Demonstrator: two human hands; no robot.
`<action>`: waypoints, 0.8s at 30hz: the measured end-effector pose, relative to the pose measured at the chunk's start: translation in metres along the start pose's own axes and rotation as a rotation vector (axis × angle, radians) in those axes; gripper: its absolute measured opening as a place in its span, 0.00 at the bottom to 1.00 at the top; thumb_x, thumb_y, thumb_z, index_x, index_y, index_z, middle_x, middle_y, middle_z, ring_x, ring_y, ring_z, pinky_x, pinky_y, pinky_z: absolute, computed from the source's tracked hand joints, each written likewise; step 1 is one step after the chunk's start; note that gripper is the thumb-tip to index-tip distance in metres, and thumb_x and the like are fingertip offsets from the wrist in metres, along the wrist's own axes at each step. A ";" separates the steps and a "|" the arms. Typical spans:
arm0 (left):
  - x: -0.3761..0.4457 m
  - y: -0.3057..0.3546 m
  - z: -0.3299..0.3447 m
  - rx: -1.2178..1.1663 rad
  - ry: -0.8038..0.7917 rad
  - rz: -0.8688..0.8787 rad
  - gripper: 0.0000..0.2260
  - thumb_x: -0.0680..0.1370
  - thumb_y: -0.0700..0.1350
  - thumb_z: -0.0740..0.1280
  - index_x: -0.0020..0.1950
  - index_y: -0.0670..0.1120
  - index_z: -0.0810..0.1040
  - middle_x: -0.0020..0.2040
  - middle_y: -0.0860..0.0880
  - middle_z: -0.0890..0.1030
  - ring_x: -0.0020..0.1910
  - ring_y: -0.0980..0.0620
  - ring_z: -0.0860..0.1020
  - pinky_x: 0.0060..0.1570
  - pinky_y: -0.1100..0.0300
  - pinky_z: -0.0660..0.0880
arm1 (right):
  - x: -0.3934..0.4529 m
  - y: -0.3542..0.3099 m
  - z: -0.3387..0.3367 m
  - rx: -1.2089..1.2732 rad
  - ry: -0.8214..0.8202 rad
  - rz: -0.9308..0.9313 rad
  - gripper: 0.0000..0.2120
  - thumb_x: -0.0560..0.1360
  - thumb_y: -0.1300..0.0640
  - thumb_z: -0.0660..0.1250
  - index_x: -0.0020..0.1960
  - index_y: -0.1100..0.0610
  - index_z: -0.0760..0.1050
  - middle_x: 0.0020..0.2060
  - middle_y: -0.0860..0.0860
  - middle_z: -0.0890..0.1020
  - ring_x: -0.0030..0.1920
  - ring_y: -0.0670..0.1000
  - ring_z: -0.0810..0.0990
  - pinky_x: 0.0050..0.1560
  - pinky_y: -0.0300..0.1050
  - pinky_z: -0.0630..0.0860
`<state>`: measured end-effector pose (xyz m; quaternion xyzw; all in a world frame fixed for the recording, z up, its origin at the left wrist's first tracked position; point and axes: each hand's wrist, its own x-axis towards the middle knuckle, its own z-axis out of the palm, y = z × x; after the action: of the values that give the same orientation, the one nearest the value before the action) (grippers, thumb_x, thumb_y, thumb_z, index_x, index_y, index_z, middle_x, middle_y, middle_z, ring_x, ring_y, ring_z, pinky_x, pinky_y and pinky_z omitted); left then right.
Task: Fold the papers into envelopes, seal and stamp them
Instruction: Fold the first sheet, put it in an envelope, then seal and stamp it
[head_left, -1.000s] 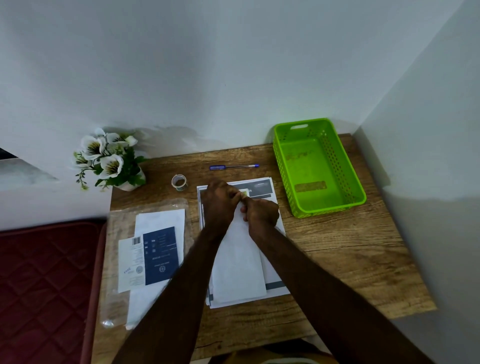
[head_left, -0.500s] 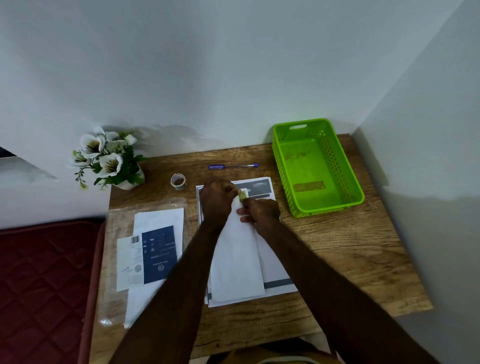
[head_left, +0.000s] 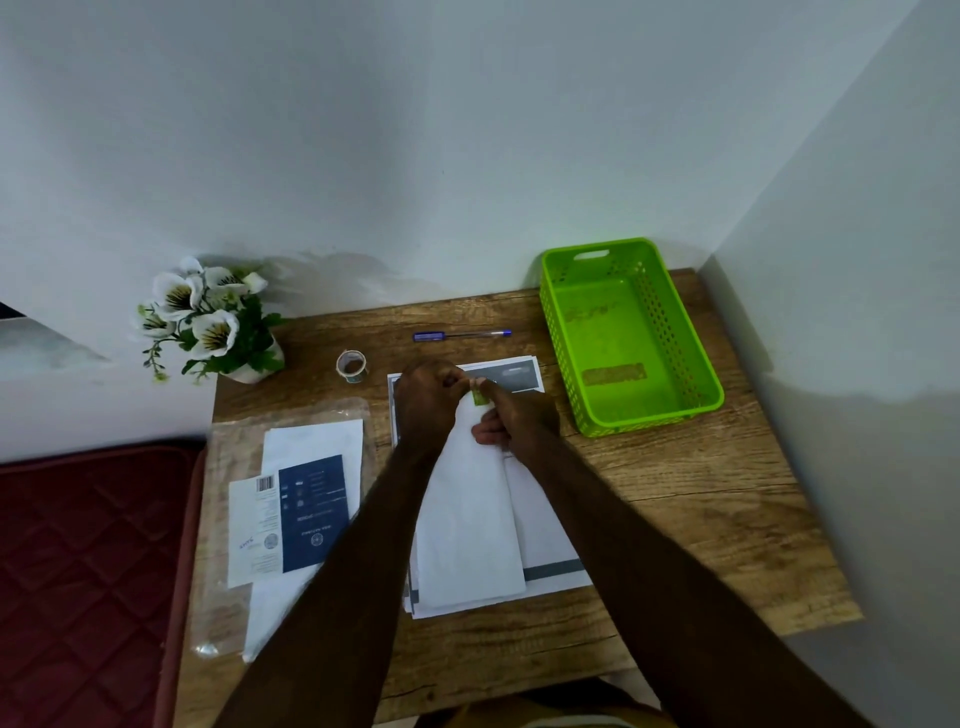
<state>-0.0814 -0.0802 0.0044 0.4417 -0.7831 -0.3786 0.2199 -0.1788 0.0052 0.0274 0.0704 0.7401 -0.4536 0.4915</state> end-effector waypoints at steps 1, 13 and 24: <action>0.000 0.001 -0.001 0.006 -0.008 -0.001 0.06 0.77 0.47 0.75 0.44 0.46 0.87 0.41 0.49 0.86 0.40 0.55 0.82 0.46 0.54 0.82 | 0.000 0.000 0.001 -0.003 -0.004 0.004 0.24 0.74 0.42 0.75 0.36 0.63 0.75 0.20 0.52 0.79 0.20 0.46 0.79 0.34 0.38 0.79; 0.002 0.001 0.001 0.058 -0.021 -0.008 0.05 0.77 0.45 0.75 0.47 0.45 0.87 0.44 0.49 0.86 0.42 0.56 0.81 0.49 0.59 0.79 | 0.006 0.004 0.005 -0.108 0.044 -0.060 0.27 0.76 0.42 0.72 0.34 0.66 0.79 0.26 0.56 0.83 0.27 0.53 0.84 0.43 0.47 0.86; 0.002 0.003 0.002 0.053 0.016 -0.022 0.03 0.76 0.44 0.75 0.46 0.45 0.87 0.44 0.50 0.86 0.42 0.56 0.80 0.44 0.67 0.75 | -0.003 -0.001 -0.010 -0.067 -0.137 -0.077 0.18 0.79 0.54 0.71 0.40 0.69 0.77 0.33 0.61 0.84 0.32 0.57 0.85 0.38 0.47 0.84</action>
<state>-0.0853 -0.0802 0.0051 0.4592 -0.7860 -0.3565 0.2103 -0.1846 0.0133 0.0315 -0.0057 0.7217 -0.4509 0.5252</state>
